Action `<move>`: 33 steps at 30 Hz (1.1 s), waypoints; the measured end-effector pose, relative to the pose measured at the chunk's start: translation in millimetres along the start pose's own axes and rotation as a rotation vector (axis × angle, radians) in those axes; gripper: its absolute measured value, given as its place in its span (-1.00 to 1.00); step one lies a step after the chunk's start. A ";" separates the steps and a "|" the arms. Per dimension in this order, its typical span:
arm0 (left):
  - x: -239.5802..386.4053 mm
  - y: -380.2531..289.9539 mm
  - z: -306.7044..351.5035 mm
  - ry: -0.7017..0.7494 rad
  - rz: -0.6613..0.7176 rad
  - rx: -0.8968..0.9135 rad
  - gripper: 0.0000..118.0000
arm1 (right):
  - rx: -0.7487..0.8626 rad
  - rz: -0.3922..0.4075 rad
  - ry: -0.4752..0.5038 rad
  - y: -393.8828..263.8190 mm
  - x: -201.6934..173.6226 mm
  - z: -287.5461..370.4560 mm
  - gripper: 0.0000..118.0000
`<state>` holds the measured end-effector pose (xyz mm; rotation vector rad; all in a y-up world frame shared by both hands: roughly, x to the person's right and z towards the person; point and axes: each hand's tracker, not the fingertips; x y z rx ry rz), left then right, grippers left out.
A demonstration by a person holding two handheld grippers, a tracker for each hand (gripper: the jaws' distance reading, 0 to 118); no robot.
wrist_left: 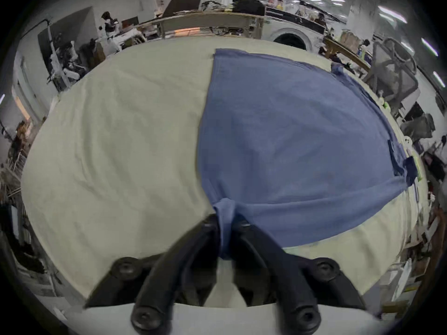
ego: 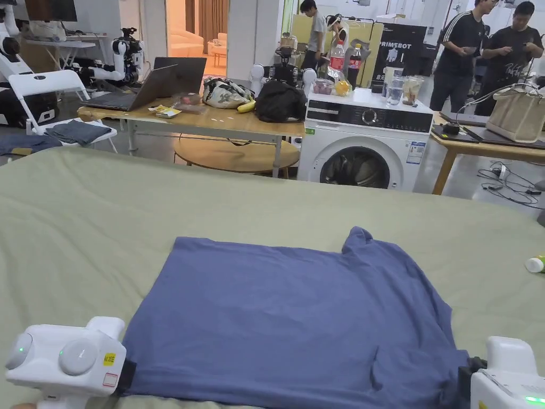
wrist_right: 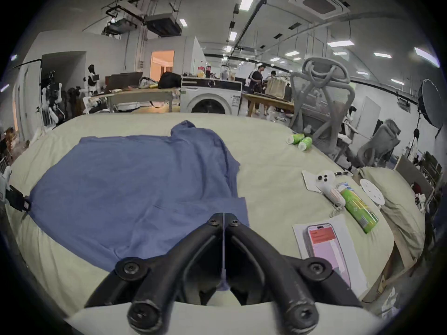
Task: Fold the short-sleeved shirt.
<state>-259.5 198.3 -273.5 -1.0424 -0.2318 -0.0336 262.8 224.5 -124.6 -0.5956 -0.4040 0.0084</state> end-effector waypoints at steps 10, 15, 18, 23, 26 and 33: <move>-15.7 -8.0 4.6 -0.043 0.055 0.032 -0.98 | -0.304 0.041 0.087 -33.8 25.4 -41.8 -0.01; -16.9 -8.7 4.8 -0.054 0.052 0.042 -0.98 | -0.278 0.026 0.124 -42.3 21.2 -42.9 -0.28; -16.4 -9.1 7.0 -0.053 0.046 0.055 -0.98 | -0.290 0.005 0.173 -35.8 16.0 -40.5 -0.89; -20.3 -2.8 24.7 -0.069 0.054 0.138 -0.98 | -0.211 0.043 0.150 -9.6 12.0 -26.4 -0.91; -23.7 10.6 38.7 -0.097 0.078 0.205 -0.98 | -0.157 0.015 0.151 18.7 14.5 -18.5 -0.91; -29.5 75.3 43.5 -0.121 0.105 0.263 -0.98 | -0.121 -0.022 0.155 87.7 11.3 -42.0 -0.91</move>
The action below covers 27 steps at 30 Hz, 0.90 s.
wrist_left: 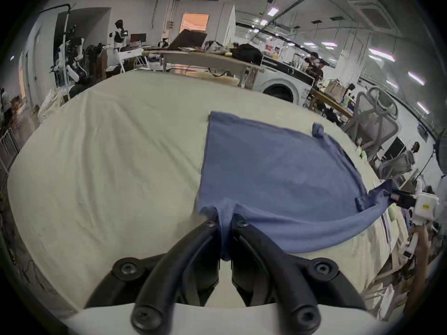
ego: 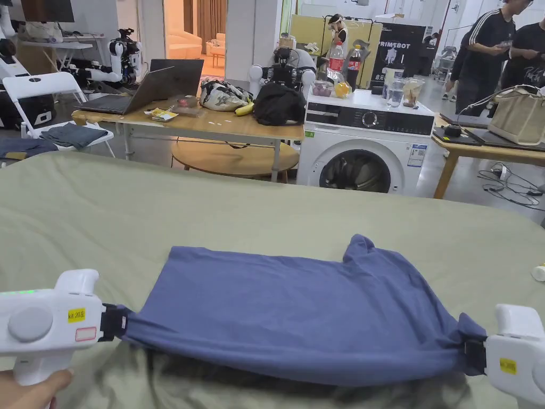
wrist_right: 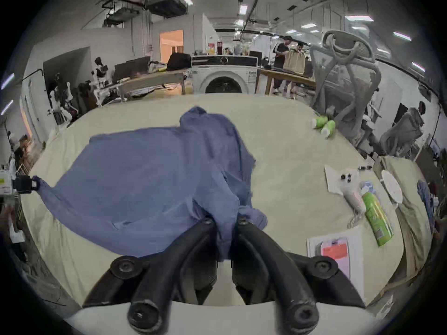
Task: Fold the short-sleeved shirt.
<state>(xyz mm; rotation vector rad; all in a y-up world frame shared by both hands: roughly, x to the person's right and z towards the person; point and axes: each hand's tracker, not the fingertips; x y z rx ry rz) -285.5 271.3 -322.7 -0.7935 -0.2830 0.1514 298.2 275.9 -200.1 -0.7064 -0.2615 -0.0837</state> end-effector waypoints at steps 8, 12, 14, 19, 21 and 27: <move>-0.6 79.9 -71.1 0.018 0.017 -0.063 -0.98 | -0.039 -0.018 0.007 66.0 -6.3 -89.3 -0.91; -1.9 99.3 -114.3 0.034 0.015 -0.129 -0.98 | -0.109 -0.013 -0.002 76.9 -12.6 -141.0 -0.90; -2.8 102.4 -132.4 0.041 0.008 -0.159 -0.98 | -0.144 0.007 -0.011 77.1 -15.5 -162.4 -0.90; -5.4 101.8 -157.5 0.045 0.028 -0.194 -0.98 | -0.165 0.006 -0.015 75.3 -17.3 -187.0 -0.90; -4.2 100.3 -162.2 0.048 0.027 -0.204 -0.98 | -0.152 0.002 -0.014 74.0 -17.0 -190.4 -0.88; 3.5 96.4 -142.9 0.065 0.001 -0.175 -0.76 | -0.032 0.044 -0.069 75.0 -29.1 -169.8 -0.48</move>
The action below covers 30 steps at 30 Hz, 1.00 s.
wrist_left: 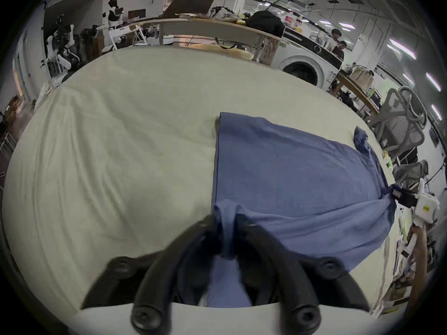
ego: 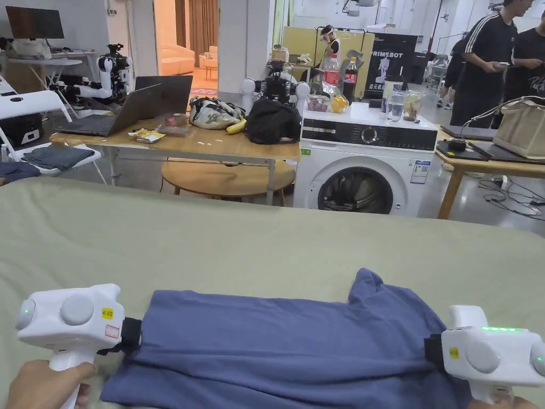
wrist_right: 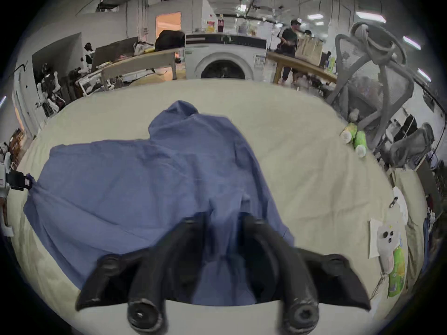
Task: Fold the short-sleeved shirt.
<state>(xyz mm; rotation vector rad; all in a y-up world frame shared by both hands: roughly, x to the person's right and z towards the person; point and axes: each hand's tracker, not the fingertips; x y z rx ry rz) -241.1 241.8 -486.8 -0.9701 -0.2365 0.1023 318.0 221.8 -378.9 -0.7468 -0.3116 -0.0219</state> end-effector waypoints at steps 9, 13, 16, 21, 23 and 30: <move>15.5 -43.0 60.7 -0.049 -0.089 0.326 -0.06 | 0.327 -0.041 0.049 -31.2 -53.4 91.9 -0.03; 30.8 -79.0 80.2 0.001 -0.138 0.479 -0.42 | 0.384 -0.034 0.036 -44.9 -77.3 112.9 -1.00; 35.6 -96.5 83.1 0.032 -0.137 0.495 -1.00 | 0.403 -0.038 0.046 -48.4 -87.7 120.4 -1.00; 24.0 -95.1 85.3 0.033 -0.125 0.443 -1.00 | 0.392 -0.046 0.047 -53.6 -88.2 125.2 -1.00; 15.3 -83.3 82.2 0.003 -0.080 0.334 -1.00 | 0.383 -0.051 0.047 -55.2 -84.4 125.0 -1.00; -17.9 -29.3 48.2 -0.016 -0.015 0.069 -1.00 | 0.329 -0.028 0.035 -62.7 -71.1 112.8 -1.00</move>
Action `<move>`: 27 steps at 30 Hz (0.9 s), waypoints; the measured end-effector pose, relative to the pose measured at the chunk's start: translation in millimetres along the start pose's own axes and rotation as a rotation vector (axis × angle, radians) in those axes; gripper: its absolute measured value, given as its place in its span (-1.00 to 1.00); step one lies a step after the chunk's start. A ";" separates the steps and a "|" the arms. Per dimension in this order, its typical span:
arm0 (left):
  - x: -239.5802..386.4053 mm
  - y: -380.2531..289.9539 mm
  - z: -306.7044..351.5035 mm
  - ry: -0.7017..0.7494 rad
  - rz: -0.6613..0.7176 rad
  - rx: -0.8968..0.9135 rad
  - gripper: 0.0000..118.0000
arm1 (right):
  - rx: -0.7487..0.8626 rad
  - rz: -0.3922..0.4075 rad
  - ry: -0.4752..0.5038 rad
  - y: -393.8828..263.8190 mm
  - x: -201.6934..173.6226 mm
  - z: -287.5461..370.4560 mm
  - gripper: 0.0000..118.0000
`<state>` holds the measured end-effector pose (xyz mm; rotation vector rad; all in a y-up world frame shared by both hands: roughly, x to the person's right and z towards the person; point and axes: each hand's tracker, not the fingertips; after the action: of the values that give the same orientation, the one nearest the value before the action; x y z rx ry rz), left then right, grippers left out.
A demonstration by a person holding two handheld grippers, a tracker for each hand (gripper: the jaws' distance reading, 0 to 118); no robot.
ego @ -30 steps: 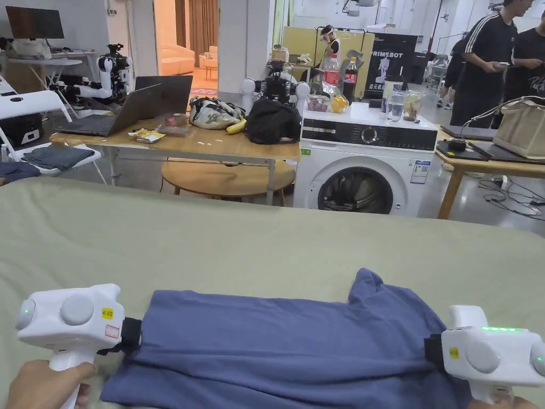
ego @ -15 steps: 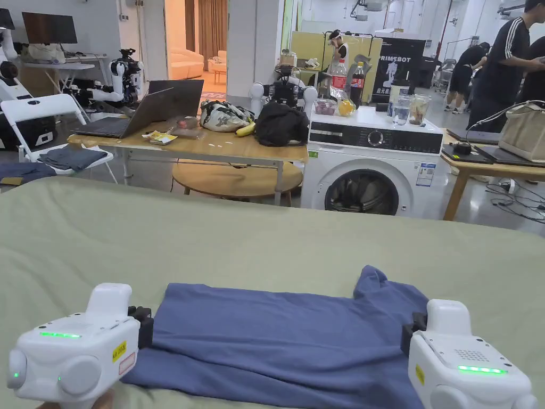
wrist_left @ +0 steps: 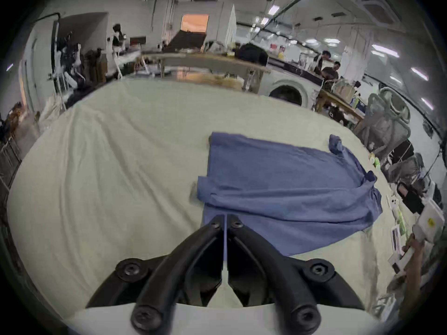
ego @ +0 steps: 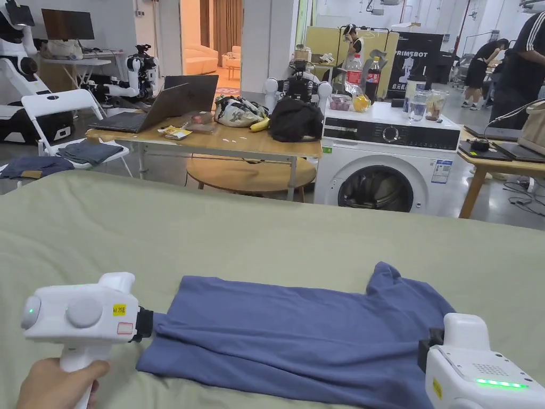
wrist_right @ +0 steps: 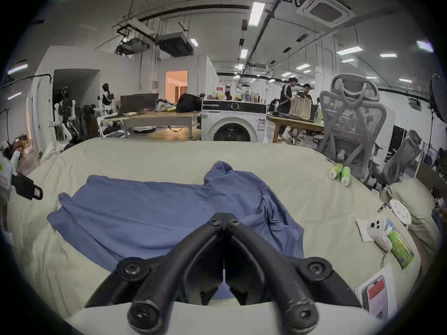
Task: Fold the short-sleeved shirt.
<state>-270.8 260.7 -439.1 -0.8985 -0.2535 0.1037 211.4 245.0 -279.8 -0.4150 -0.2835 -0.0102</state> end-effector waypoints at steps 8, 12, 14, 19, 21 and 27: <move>3.7 -5.6 -63.9 0.020 0.015 -0.329 -0.07 | -0.067 0.009 -0.008 -14.5 12.0 -9.8 -1.00; 10.8 -14.2 -70.2 0.080 -0.023 -0.279 -0.07 | -0.084 0.025 -0.016 -19.6 18.3 -11.1 -1.00; 21.9 -20.0 -68.9 0.128 -0.086 -0.268 -0.11 | -0.098 0.020 -0.022 -19.7 23.2 -13.6 -1.00; 39.5 -25.8 -60.3 0.116 -0.208 -0.247 -0.99 | -0.169 0.009 -0.054 -13.5 43.2 -29.0 -0.98; 34.4 -26.8 -52.0 0.097 -0.192 -0.221 -1.00 | -0.236 -0.014 -0.049 -7.9 55.2 -38.5 -0.48; 20.7 -35.9 -27.8 0.050 -0.125 -0.125 -1.00 | -0.434 -0.019 -0.037 -11.3 88.1 -80.6 0.06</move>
<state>-244.2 221.3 -423.9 -1.0061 -0.2709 -0.0509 317.0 206.7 -321.8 -0.8441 -0.3218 -0.0833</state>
